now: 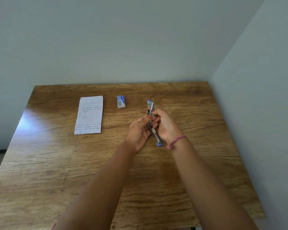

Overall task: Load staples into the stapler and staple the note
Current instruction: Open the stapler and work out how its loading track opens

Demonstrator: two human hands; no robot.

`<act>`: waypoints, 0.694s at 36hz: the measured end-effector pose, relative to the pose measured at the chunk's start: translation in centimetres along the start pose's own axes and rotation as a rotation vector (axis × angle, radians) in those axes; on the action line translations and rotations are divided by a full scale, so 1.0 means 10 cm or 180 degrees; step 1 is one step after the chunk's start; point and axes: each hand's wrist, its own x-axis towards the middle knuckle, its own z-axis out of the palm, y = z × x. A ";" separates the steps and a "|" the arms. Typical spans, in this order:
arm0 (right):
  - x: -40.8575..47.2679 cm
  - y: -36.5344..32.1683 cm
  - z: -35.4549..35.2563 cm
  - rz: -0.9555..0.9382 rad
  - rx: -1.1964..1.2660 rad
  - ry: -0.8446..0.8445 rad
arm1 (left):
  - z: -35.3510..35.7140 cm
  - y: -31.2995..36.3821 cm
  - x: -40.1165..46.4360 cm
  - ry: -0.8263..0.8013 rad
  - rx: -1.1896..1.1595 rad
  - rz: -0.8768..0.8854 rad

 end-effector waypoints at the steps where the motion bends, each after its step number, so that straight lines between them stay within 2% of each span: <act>1: 0.00 0.01 0.00 0.0014 -0.0011 -0.0012 | 0.00 0.00 0.00 0.0004 -0.0005 0.0003; 16: 0.02 0.05 -0.01 -0.0067 -0.0308 -0.0361 | -0.03 -0.01 0.01 -0.0007 -0.0138 0.0064; 25: 0.03 0.03 0.01 -0.0054 -0.0215 -0.0201 | -0.01 0.01 0.00 0.0010 -0.0131 0.0014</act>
